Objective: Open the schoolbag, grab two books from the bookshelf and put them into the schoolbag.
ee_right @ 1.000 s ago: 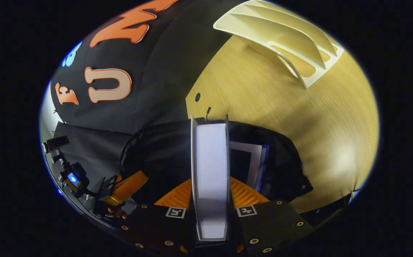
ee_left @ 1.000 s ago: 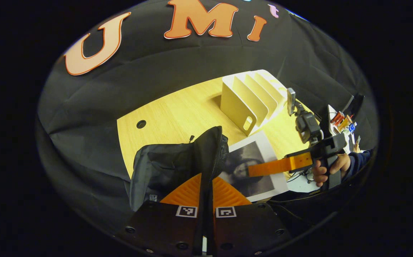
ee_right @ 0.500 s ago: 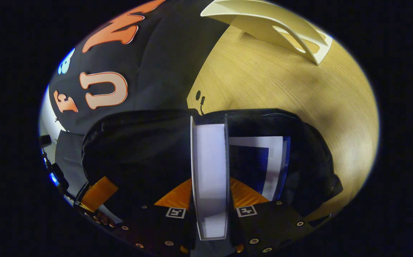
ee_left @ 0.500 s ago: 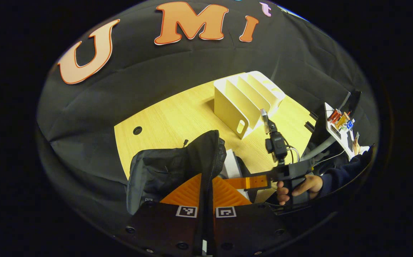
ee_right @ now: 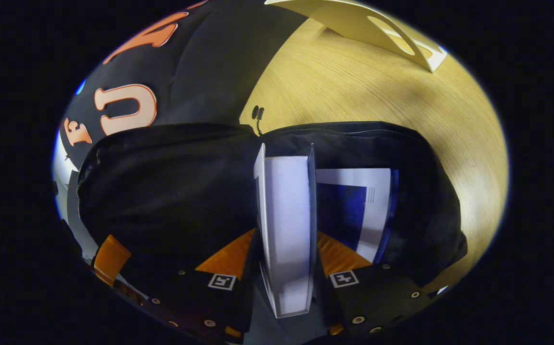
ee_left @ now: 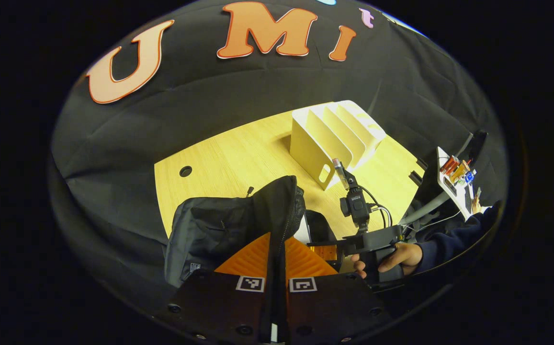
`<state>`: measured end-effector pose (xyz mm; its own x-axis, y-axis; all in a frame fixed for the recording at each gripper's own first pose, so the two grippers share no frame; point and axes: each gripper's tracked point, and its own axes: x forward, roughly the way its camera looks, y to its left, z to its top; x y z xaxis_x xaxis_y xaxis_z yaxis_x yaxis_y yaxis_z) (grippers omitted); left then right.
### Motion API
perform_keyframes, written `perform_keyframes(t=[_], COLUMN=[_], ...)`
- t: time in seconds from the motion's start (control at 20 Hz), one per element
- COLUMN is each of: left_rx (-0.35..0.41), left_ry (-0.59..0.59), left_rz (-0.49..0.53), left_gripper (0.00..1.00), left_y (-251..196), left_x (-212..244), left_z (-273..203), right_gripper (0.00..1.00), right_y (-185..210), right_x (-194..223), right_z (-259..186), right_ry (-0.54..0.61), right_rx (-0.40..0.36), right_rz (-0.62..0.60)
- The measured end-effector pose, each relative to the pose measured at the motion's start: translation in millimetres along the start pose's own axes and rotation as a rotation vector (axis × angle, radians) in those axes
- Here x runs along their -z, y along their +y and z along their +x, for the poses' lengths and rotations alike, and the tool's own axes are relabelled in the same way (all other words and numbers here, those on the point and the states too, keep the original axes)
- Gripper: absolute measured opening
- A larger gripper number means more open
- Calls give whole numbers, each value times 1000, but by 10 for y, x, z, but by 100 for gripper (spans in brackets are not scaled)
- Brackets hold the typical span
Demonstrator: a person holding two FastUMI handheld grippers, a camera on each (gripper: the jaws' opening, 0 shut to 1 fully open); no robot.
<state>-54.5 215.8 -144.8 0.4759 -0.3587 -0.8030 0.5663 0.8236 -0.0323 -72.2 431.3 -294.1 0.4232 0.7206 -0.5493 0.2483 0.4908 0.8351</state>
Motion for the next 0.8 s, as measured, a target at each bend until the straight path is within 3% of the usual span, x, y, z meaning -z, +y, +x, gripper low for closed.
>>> perform_keyframes(t=[0.1, 0.2, 0.5, 0.8], left_rx=[-10, -12, -21, -32], left_ry=[3, 7, 21, 33], left_rz=[-6, -18, -27, -42], left_gripper=[5, 5, 5, 5], left_y=[25, 9, -29, -86], left_x=[10, 12, 13, 38], left_z=[26, 50, 123, 198], right_gripper=[65, 67, 87, 96], right_y=[-136, -191, -353, -470], right_x=[-7, -43, -98, -200], right_z=[-17, -88, -295, -570], right_ry=[22, 31, 46, 56], right_rx=[49, 82, 128, 173], right_rz=[-18, -48, -86, -123])
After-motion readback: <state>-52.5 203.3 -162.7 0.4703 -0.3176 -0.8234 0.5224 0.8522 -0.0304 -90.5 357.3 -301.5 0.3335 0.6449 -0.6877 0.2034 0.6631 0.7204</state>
